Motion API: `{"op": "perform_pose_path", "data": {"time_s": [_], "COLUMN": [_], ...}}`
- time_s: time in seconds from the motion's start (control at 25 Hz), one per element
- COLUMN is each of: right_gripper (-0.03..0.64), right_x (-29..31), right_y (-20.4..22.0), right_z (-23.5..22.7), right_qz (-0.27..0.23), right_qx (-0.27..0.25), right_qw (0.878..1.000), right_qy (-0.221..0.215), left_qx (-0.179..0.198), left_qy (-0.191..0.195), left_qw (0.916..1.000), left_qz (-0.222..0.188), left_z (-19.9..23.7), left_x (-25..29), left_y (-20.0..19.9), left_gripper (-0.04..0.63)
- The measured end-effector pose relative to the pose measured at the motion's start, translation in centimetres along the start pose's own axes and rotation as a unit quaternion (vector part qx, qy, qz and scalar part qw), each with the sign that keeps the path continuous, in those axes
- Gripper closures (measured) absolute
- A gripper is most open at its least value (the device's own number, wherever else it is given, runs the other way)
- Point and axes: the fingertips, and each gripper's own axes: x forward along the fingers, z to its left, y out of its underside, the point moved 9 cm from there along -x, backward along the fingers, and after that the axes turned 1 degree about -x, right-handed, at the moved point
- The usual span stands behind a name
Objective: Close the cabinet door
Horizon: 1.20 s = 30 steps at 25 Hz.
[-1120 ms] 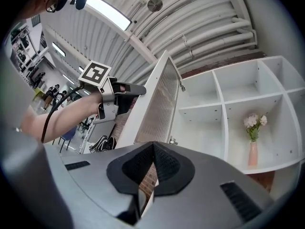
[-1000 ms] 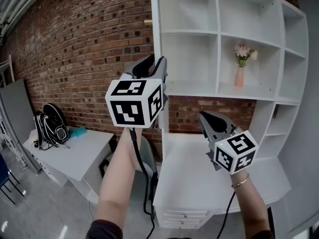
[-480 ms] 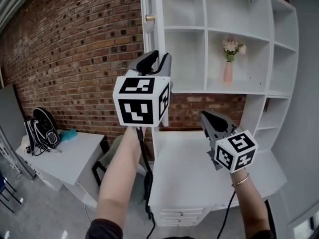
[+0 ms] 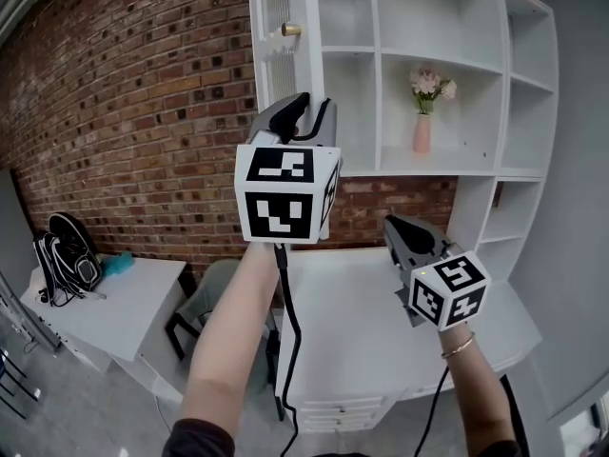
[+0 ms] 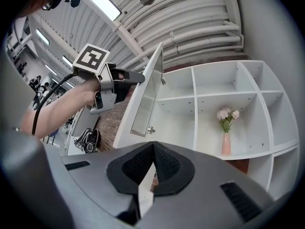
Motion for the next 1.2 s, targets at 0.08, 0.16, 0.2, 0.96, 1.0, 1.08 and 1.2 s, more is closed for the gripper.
{"op": "perform_pose_path", "data": {"time_s": [0.08,0.16,0.2,0.96,1.0,1.08,1.2], "right_gripper": [0.616,0.616,0.617,0.616,0.617,0.616,0.615], "right_x": [-0.1,-0.1,-0.2,-0.8,-0.8,-0.8,-0.5], "right_y": [0.1,0.3,0.4,3.7,3.8,4.3,4.7], "right_z": [-0.2,-0.5,-0.6,-5.7,-6.1,-7.0,-8.1], "right_qz": [0.002,0.004,0.006,0.043,0.045,0.048,0.051], "right_qx": [0.000,0.000,-0.001,-0.002,-0.002,-0.001,0.005], "right_qw": [1.000,1.000,1.000,0.997,0.997,0.997,0.996], "right_qy": [0.005,0.009,0.012,0.058,0.060,0.065,0.070], "left_qx": [0.003,0.008,0.011,0.051,0.047,0.038,0.022], "left_qy": [0.008,0.014,0.015,0.011,0.011,0.012,0.019], "left_qw": [1.0000,0.9999,0.9998,0.9984,0.9985,0.9987,0.9991], "left_qz": [0.001,0.002,0.004,0.023,0.026,0.031,0.031], "left_z": [-0.5,-1.1,-1.4,-6.7,-6.8,-7.1,-7.1], "left_x": [0.6,1.3,1.8,12.3,12.9,14.0,15.4], "left_y": [0.1,0.1,0.2,3.9,4.1,4.5,5.1], "left_gripper": [0.477,0.477,0.476,0.483,0.485,0.485,0.488]}}
